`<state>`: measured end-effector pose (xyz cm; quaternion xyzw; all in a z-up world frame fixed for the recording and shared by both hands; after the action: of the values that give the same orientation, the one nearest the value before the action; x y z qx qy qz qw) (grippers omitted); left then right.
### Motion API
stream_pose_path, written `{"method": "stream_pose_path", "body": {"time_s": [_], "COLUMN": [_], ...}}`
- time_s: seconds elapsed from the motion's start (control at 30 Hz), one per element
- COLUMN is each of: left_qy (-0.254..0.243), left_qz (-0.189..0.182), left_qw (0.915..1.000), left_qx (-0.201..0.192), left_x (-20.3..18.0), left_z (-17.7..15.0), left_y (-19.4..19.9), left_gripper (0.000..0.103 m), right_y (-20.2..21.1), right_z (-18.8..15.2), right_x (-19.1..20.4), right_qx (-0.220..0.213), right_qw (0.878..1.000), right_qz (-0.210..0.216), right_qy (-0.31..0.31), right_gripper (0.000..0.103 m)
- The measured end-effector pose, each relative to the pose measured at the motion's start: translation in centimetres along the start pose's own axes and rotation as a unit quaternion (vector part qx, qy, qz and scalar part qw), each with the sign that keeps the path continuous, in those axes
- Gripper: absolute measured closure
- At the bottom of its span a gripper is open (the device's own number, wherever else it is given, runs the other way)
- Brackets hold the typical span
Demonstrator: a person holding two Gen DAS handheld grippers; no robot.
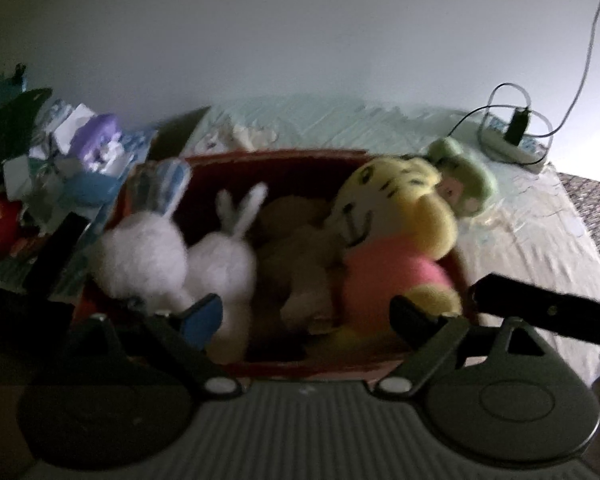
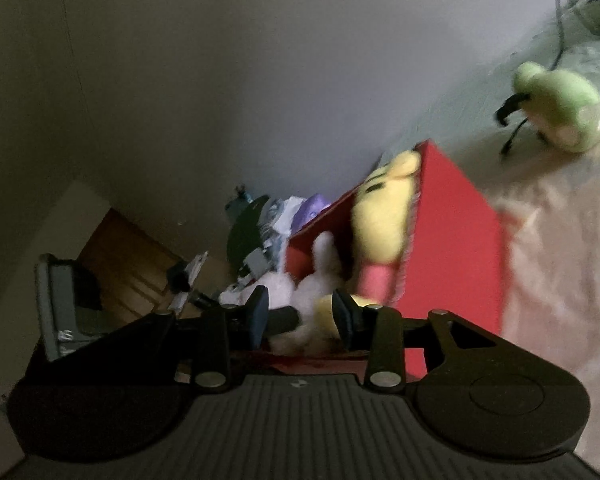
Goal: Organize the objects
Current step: 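Open the right gripper and withdraw it from the box, then reach the right gripper to the green round plush and grasp it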
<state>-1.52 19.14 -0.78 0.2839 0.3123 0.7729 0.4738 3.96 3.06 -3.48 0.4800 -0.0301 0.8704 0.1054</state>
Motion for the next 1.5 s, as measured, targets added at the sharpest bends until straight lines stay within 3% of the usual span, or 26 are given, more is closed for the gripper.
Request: {"method": "stream_pose_path", "body": {"time_s": [0.3,0.53,0.63,0.8,0.97,1.27,1.43,1.5], "left_qy": [-0.020,-0.056,-0.076,-0.104,-0.122,-0.114,-0.123,-0.126], "left_qz": [-0.081,-0.155,-0.176,-0.200,-0.210,-0.233,-0.226,-0.219], "left_qw": [0.9964,0.9858,0.9806,0.9739,0.9699,0.9647,0.9648,0.9657], "left_qx": [-0.017,-0.033,-0.039,-0.029,-0.005,0.043,0.056,0.060], "left_x": [-6.4,-13.0,-15.7,-19.3,-21.6,-24.0,-24.9,-25.0], "left_z": [2.7,3.9,3.8,2.6,1.1,-0.1,-0.7,-0.9], "left_y": [1.2,1.7,1.6,0.2,-1.7,-3.8,-5.2,-5.7], "left_gripper": [0.014,0.014,0.014,0.014,0.014,0.014,0.010,0.010], "right_y": [5.5,8.2,8.9,8.7,6.1,2.5,1.7,1.5], "right_z": [2.4,6.1,8.3,11.8,13.9,15.0,14.4,14.1], "right_x": [-4.7,-7.0,-8.2,-10.0,-13.4,-18.7,-20.8,-21.4], "right_qx": [-0.051,-0.044,-0.044,-0.025,0.001,0.035,0.040,0.034], "right_qw": [0.996,0.987,0.983,0.976,0.968,0.959,0.964,0.972], "right_qz": [-0.063,-0.142,-0.164,-0.188,-0.222,-0.257,-0.249,-0.225], "right_qy": [-0.021,0.056,0.074,0.103,0.117,0.117,0.080,0.056], "right_gripper": [0.063,0.062,0.056,0.053,0.039,0.032,0.029,0.029]}}
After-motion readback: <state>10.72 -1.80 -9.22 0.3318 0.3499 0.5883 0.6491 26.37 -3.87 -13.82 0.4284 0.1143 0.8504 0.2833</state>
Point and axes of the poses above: each gripper's, at about its wrist camera, not at the fingertips, and y roughly against the way its jaws point, x to its left, z to its top, the point moved 10 cm from there along -y, roughly the way its jaws point, and after that the axes turned 11 degrees about z, right-handed, at the moved point
